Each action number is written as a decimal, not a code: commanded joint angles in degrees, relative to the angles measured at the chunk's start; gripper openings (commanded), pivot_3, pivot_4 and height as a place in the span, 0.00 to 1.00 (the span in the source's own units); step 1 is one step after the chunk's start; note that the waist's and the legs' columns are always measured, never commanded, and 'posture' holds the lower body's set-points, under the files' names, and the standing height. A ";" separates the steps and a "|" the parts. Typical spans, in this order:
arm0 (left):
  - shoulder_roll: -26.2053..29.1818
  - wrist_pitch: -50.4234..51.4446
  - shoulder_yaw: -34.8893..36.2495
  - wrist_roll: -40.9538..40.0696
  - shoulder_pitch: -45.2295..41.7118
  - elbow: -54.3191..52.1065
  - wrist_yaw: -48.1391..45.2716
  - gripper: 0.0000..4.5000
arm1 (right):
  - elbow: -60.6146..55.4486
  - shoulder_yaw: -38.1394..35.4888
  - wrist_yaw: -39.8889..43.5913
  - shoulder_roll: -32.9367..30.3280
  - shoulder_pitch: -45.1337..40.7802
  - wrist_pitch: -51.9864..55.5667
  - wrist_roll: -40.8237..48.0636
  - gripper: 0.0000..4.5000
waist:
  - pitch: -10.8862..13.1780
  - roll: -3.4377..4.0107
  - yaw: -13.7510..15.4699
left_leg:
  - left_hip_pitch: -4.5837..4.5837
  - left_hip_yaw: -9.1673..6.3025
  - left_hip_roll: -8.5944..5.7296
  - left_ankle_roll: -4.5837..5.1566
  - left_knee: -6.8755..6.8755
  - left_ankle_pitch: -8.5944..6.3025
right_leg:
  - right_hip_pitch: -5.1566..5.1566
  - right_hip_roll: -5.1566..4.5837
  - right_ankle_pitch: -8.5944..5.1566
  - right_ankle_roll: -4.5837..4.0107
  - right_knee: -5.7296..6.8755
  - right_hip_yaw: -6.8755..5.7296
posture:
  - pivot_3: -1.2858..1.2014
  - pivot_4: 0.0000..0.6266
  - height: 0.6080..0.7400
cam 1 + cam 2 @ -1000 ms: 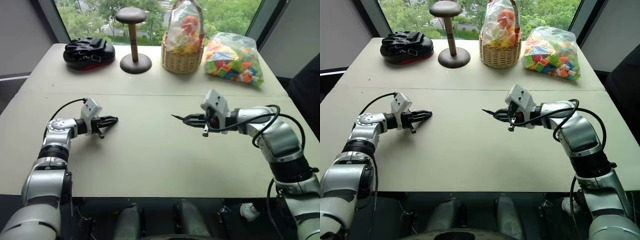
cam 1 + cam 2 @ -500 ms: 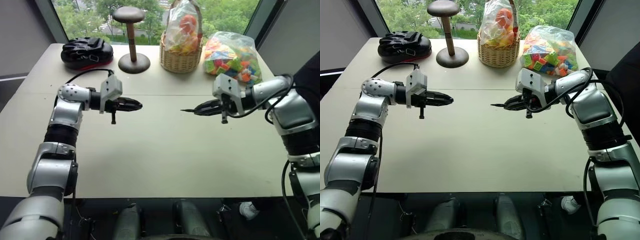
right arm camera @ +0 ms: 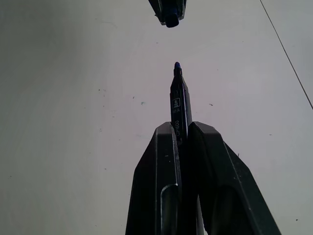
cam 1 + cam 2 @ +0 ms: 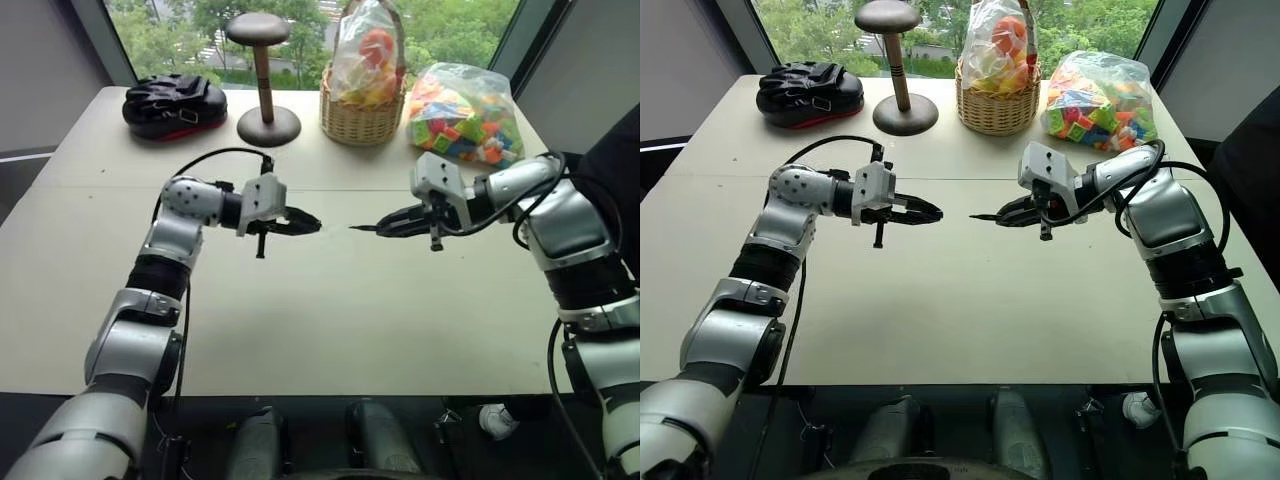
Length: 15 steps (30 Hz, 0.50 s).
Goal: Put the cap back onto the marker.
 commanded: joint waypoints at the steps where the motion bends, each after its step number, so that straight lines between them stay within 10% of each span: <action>1: -0.12 -3.12 -0.35 0.31 -0.39 -1.11 0.93 0.01 | -1.91 -1.14 -0.30 0.63 -1.68 1.19 0.75 0.00 | 0.00 0.00 0.00 | 0.00 0.00 0.00 0.00 0.00 0.00 | 0.00 0.00 0.00 0.00 0.00 0.00 | 0.52 0.24 1.00; 15: -2.75 -5.60 -1.06 1.14 -1.54 0.07 4.60 0.01 | -2.56 -1.00 -1.19 2.93 -2.29 3.30 0.66 0.00 | 0.00 0.00 0.03 | -0.02 0.00 -0.01 0.00 0.00 0.00 | 0.00 0.00 0.00 0.01 0.01 0.00 | 0.52 0.24 1.00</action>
